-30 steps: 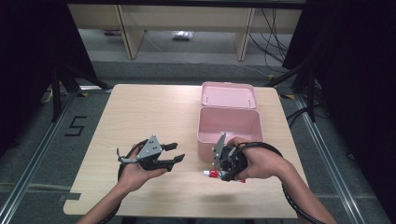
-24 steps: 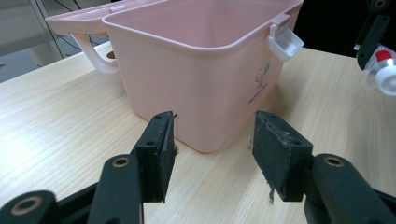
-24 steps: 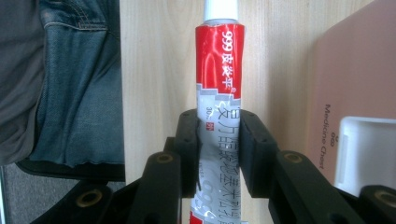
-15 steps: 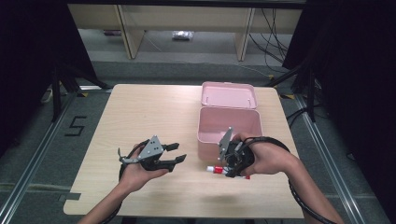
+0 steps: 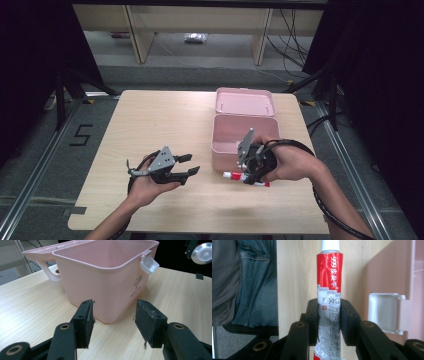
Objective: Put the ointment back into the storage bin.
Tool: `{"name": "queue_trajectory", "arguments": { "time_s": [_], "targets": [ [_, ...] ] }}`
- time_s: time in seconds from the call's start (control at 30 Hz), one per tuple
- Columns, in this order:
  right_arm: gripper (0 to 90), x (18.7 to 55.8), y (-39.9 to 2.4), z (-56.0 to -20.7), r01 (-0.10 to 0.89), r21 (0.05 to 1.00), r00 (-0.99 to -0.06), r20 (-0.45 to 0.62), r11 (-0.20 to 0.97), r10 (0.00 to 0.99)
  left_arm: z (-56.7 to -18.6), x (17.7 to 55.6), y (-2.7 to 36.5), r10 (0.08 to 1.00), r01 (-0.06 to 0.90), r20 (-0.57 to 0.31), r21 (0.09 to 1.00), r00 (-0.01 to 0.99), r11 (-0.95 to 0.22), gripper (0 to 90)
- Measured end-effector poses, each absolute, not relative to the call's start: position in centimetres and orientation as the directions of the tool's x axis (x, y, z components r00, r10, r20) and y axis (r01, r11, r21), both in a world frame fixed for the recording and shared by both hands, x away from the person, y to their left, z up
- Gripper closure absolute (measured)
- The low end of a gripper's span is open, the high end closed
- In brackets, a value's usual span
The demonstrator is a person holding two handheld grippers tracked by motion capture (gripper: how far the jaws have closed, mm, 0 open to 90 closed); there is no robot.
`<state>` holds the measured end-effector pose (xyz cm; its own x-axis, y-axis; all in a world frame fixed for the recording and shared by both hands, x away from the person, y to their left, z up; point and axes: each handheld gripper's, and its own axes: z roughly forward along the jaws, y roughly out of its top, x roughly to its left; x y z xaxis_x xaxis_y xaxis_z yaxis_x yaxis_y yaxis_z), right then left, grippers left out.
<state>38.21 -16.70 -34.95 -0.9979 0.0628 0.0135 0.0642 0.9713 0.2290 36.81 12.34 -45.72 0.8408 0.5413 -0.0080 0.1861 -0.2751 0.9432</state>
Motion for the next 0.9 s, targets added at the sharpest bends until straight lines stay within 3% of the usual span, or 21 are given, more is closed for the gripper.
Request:
{"name": "queue_trajectory", "arguments": {
  "time_s": [0.23, 0.3, 0.63, 0.7, 0.73, 0.9],
  "targets": [
    [72.4, 38.6, -17.0, -34.6, 0.044, 0.243, -0.999, -0.003, 0.969, 0.046, -45.6, 36.7, 12.2, 0.545, 0.191, -0.006, 0.940, 0.839, -0.283, 48.1],
    [72.3, 38.5, -17.1, -34.2, 0.083, 0.222, -0.997, 0.009, 0.971, 0.083, -45.6, 36.7, 12.1, 0.540, 0.188, -0.004, 0.940, 0.842, -0.285, 48.1],
    [72.3, 39.1, -17.4, -33.6, 0.077, 0.232, -0.997, -0.001, 0.970, 0.079, -45.6, 36.6, 11.8, 0.533, 0.184, 0.000, 0.939, 0.846, -0.291, 48.1],
    [72.4, 38.9, -17.4, -33.5, 0.136, 0.227, -0.991, 0.015, 0.964, 0.136, -45.6, 36.6, 11.8, 0.532, 0.182, 0.001, 0.939, 0.847, -0.292, 48.1],
    [72.3, 39.3, -17.4, -33.5, 0.089, 0.249, -0.996, 0.007, 0.964, 0.091, -45.6, 36.6, 11.8, 0.532, 0.182, 0.000, 0.939, 0.847, -0.291, 48.1],
    [72.4, 39.3, -17.5, -33.2, 0.123, 0.234, -0.992, 0.011, 0.964, 0.124, -45.5, 36.6, 11.7, 0.531, 0.180, 0.002, 0.940, 0.847, -0.291, 48.1]
  ]
}}
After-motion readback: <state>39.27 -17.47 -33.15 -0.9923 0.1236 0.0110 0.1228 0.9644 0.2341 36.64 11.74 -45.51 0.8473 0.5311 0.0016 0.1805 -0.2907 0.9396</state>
